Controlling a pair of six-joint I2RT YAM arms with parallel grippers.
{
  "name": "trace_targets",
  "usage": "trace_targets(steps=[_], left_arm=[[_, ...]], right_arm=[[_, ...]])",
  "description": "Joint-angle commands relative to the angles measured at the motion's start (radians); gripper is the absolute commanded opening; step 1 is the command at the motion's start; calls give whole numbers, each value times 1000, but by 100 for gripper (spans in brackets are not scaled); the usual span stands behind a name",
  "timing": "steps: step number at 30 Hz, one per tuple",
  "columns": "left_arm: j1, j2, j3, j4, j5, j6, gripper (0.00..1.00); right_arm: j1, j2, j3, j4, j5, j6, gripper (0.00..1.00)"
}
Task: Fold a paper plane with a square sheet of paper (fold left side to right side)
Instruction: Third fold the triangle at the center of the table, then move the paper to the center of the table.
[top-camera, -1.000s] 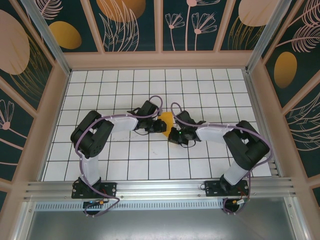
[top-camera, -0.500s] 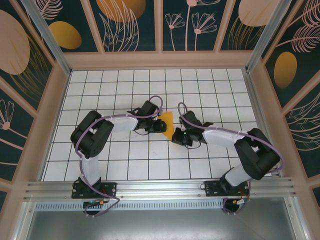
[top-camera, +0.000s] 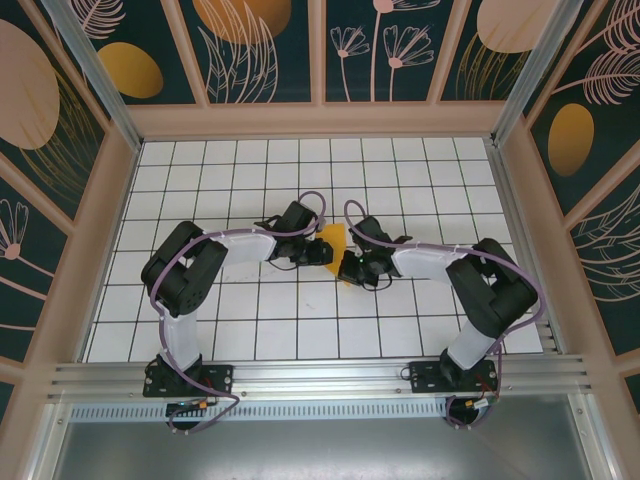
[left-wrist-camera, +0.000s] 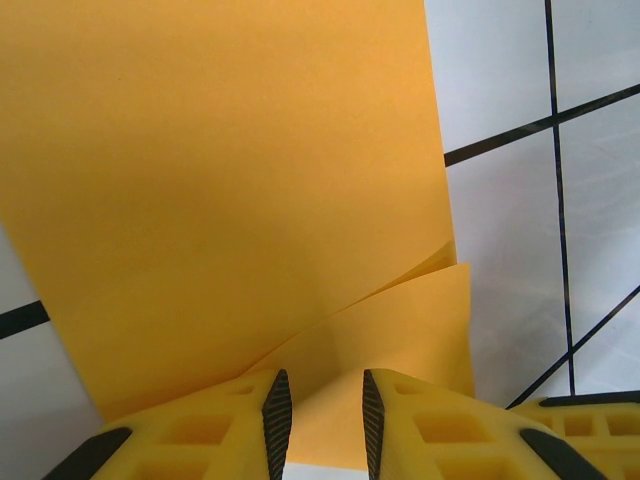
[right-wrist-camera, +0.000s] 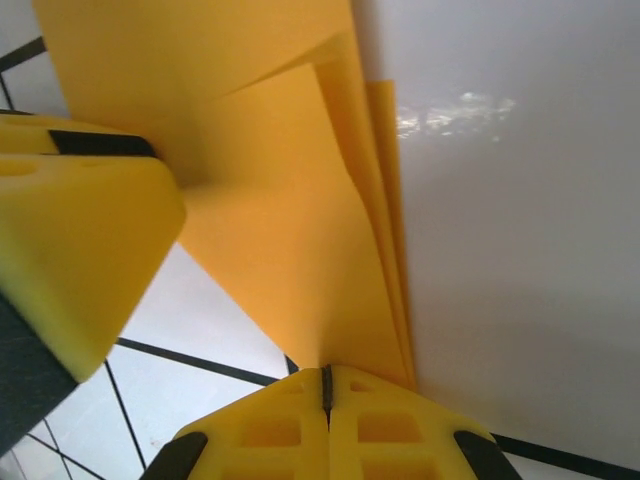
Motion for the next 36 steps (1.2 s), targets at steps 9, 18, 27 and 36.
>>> trace_targets(steps=[9, 18, 27, 36], left_arm=[[3, 46, 5, -80, -62, 39, 30], [3, 29, 8, -76, -52, 37, 32], [16, -94, 70, -84, 1, 13, 46], [89, -246, 19, -84, 0, 2, 63]], right_arm=[[6, -63, -141, -116, 6, -13, 5], [-5, -151, -149, -120, 4, -49, 5], [-74, -220, -33, -55, -52, -184, 15], [-166, -126, 42, 66, -95, -411, 43]])
